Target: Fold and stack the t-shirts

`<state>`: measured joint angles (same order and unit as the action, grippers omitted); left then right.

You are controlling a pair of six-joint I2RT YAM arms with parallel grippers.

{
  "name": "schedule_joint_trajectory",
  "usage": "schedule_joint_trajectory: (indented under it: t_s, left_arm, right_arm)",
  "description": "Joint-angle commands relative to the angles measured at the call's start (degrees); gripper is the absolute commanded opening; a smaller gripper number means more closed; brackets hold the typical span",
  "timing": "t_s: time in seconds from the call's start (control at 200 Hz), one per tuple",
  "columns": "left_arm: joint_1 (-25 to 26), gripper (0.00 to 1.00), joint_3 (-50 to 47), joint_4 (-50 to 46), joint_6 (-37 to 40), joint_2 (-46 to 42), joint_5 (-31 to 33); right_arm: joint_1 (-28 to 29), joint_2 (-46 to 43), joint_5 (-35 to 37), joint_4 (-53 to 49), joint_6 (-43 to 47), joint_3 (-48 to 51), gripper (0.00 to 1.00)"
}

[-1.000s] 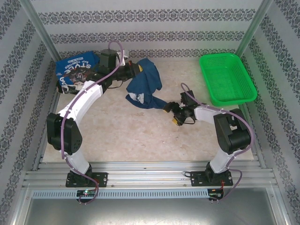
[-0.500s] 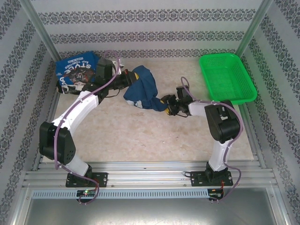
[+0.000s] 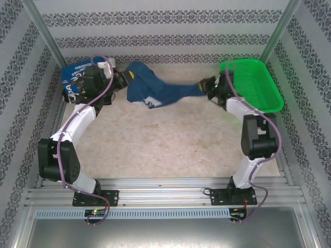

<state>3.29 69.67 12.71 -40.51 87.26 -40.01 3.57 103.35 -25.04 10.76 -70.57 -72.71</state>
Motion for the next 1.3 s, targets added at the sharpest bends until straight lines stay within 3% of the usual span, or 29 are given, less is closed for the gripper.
schedule_joint_trajectory:
  t_s: [0.0, 0.075, 0.225, 0.315, 0.39, 0.47, 0.54, 0.645, 1.034, 1.294]
  left_arm:
    - [-4.6, 0.35, -1.1, 16.6, 0.1, -4.9, -1.5]
    - [-7.5, 0.54, -9.0, 17.4, -1.7, -7.0, 1.8]
    - [-9.4, 0.62, -29.6, 23.0, -9.2, -12.2, 9.0]
    - [-5.7, 0.66, -33.3, 19.1, -8.2, -13.5, 8.9]
    - [1.1, 0.71, -31.1, 10.8, -2.3, -13.7, 10.5]
    - [8.5, 0.76, -24.7, -0.6, 6.2, -11.8, 13.9]
    - [11.5, 0.77, -19.3, -6.1, 10.2, -8.3, 15.8]
    - [12.7, 0.80, -9.0, -11.5, 12.4, 0.2, 14.6]
    - [20.8, 0.79, 46.6, -43.0, 22.0, 41.6, 12.1]
    - [24.0, 0.73, 66.6, -52.5, 20.3, 59.4, 16.4]
  right_arm:
    - [-2.2, -7.0, -3.4, -3.0, 7.2, -4.5, 0.00]
    - [-3.4, -11.2, -4.8, -5.7, 10.6, -2.2, 0.00]
    - [-4.1, -20.2, -6.8, -9.5, 17.1, 11.3, 0.00]
    - [-3.5, -24.5, -7.4, -13.3, 19.1, 20.5, 0.00]
    - [-3.4, -28.7, -6.0, -15.0, 19.8, 28.6, 0.00]
    - [-4.1, -32.7, -3.0, -18.2, 20.7, 33.9, 0.00]
    - [-4.8, -34.6, -2.0, -19.0, 21.1, 36.7, 0.00]
    - [-5.3, -34.3, -1.9, -20.6, 22.8, 37.2, 0.00]
    - [-5.4, -34.2, -1.2, -24.0, 26.0, 37.6, 0.00]
    - [-5.4, -33.9, -1.8, -24.8, 26.1, 36.9, 0.00]
